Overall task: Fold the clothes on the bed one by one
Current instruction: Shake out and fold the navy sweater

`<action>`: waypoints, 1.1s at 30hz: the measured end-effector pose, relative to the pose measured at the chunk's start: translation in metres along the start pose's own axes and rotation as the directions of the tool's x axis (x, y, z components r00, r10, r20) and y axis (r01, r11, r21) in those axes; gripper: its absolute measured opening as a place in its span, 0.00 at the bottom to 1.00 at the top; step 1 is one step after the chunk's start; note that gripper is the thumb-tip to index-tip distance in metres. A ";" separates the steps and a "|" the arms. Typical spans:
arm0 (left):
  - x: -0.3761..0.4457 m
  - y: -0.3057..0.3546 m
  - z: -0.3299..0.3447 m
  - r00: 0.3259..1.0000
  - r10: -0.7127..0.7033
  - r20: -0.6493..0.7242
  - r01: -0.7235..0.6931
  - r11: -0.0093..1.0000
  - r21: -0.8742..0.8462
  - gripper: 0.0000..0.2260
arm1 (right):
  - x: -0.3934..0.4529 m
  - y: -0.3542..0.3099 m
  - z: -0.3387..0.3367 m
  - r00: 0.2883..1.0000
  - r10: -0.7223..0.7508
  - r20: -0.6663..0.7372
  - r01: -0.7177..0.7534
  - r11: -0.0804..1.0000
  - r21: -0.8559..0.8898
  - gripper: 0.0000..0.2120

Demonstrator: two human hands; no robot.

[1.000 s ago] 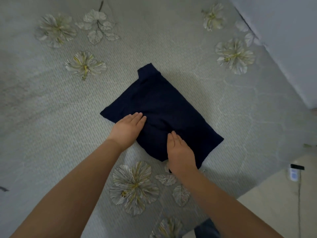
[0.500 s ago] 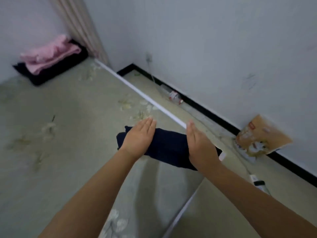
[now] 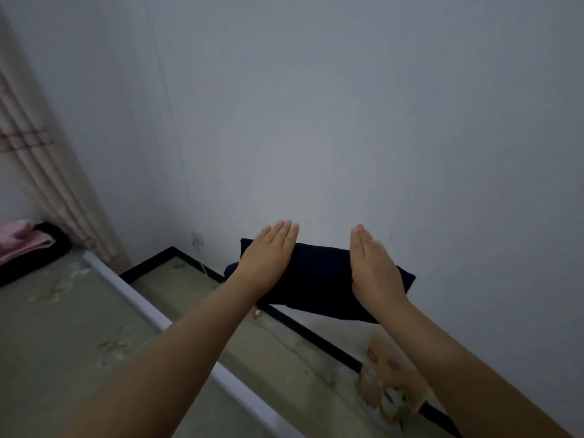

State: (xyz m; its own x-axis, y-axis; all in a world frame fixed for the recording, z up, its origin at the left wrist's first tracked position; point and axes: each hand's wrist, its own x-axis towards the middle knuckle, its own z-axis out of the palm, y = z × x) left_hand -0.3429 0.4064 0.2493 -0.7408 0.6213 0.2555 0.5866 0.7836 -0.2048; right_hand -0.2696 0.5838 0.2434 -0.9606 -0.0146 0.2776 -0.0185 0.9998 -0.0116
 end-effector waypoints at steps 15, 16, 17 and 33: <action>0.237 -0.071 0.022 0.995 -0.083 0.046 0.082 0.996 0.025 0.27 | 0.239 0.092 -0.006 0.995 -0.097 -0.002 0.096 0.993 -0.061 0.31; 0.247 -0.080 0.025 0.993 -0.107 0.046 0.105 0.994 0.039 0.27 | 0.257 0.094 -0.004 0.992 -0.128 0.000 0.127 0.990 -0.065 0.31; 0.257 -0.089 0.029 0.989 -0.140 0.043 0.137 0.989 0.048 0.27 | 0.276 0.095 -0.001 0.987 -0.162 -0.003 0.161 0.985 -0.063 0.31; 0.274 -0.274 0.062 0.755 -0.655 0.035 0.615 0.726 0.308 0.26 | 0.519 -0.036 0.075 0.757 -0.637 -0.141 0.651 0.753 0.096 0.31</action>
State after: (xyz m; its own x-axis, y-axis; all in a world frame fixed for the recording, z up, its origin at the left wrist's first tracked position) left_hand -0.7270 0.3616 0.3167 -0.9548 -0.0444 0.2938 -0.1312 0.9502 -0.2825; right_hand -0.7885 0.5394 0.3157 -0.6767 -0.6461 0.3531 -0.6661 0.7415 0.0803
